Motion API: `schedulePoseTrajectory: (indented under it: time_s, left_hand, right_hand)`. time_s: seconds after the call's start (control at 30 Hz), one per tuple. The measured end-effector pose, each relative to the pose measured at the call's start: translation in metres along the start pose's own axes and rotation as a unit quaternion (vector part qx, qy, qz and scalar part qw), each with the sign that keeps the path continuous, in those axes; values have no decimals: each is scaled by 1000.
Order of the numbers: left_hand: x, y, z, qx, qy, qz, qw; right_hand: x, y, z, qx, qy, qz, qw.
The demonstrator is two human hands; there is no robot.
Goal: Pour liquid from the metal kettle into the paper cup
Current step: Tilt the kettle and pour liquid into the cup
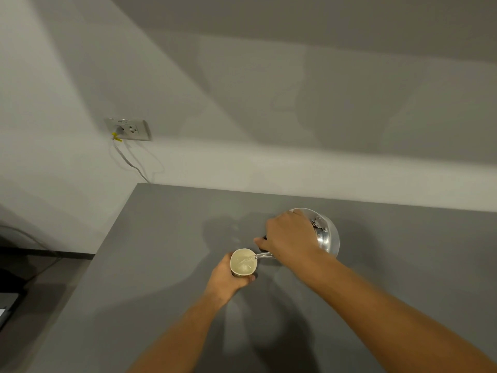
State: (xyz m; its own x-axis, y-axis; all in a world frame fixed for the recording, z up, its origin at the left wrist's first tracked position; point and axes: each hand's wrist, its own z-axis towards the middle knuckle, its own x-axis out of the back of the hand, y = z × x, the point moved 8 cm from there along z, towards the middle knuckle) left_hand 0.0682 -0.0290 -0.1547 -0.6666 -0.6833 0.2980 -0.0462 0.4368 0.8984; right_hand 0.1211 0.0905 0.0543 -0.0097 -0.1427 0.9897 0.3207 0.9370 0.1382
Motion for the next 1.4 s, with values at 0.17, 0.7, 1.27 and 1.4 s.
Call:
schedulePoseTrajectory:
  time_s: [0.17,0.7,1.27,1.4]
  left_hand:
    - [0,-1,1,-1,1,-7,1000]
    - [-1,-4,3,-4,-4,2,1000]
    - [1,-6,4,-16,-12,6,1000]
    - [3,-4,2,-11,-13,-9,1000]
  right_hand:
    - [-2,-2,1,4,-3,-4,1000]
    - [-2,-4,1,9,3,-8,1000]
    - [-21,37,0,-70,-43,104,991]
    - [-32,54,-1,-98,-59,156,981]
